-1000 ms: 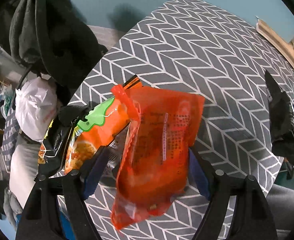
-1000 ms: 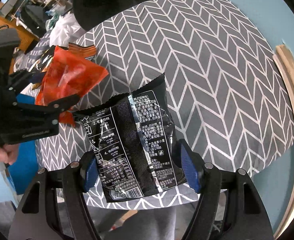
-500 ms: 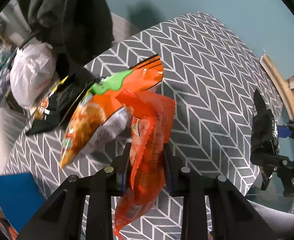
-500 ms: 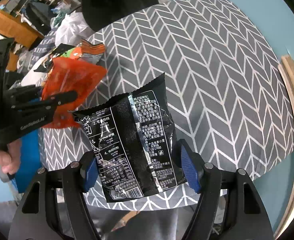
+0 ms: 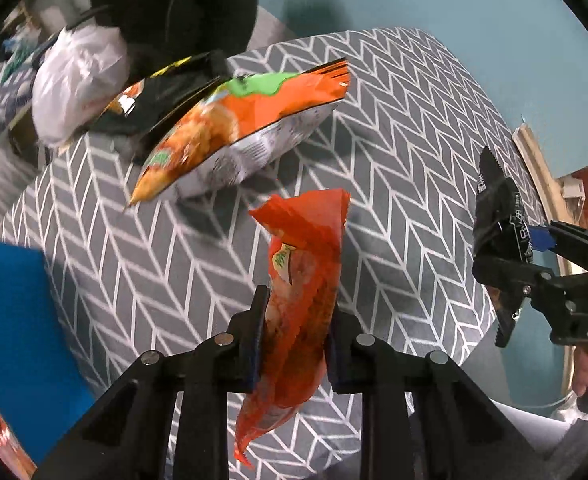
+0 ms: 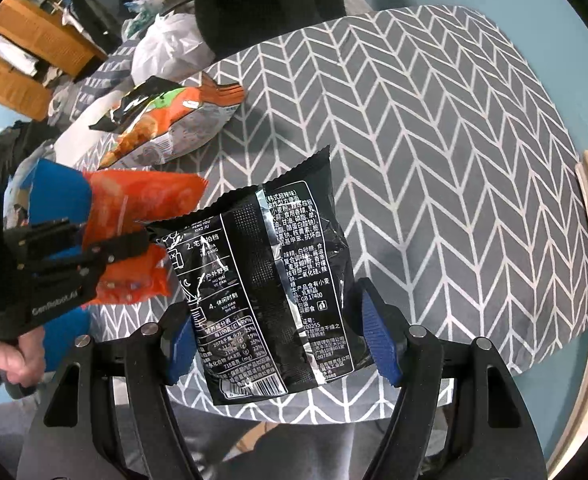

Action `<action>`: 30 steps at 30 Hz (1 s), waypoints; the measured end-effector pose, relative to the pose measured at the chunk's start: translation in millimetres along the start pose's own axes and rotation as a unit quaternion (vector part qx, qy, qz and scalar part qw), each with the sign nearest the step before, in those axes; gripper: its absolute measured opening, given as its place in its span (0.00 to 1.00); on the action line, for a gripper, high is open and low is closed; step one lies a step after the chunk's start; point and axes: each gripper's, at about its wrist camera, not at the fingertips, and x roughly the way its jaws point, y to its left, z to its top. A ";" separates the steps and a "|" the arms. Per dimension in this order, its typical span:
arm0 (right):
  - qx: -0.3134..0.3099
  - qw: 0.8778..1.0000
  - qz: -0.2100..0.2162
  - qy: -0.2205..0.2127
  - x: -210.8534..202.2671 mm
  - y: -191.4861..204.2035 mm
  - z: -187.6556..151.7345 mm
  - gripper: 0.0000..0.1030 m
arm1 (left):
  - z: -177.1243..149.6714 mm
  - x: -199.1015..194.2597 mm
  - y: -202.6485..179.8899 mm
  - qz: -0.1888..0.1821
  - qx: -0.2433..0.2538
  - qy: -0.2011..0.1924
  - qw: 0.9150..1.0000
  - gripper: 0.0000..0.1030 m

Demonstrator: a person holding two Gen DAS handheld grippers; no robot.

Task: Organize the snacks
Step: 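Lift both packets and carry them over the cardboard box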

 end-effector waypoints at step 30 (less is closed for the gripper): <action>-0.161 0.986 0.046 0.002 3.6 154.5 53.4 0.69 | -83.0 -146.2 92.3 0.027 -0.217 -0.112 0.969 0.22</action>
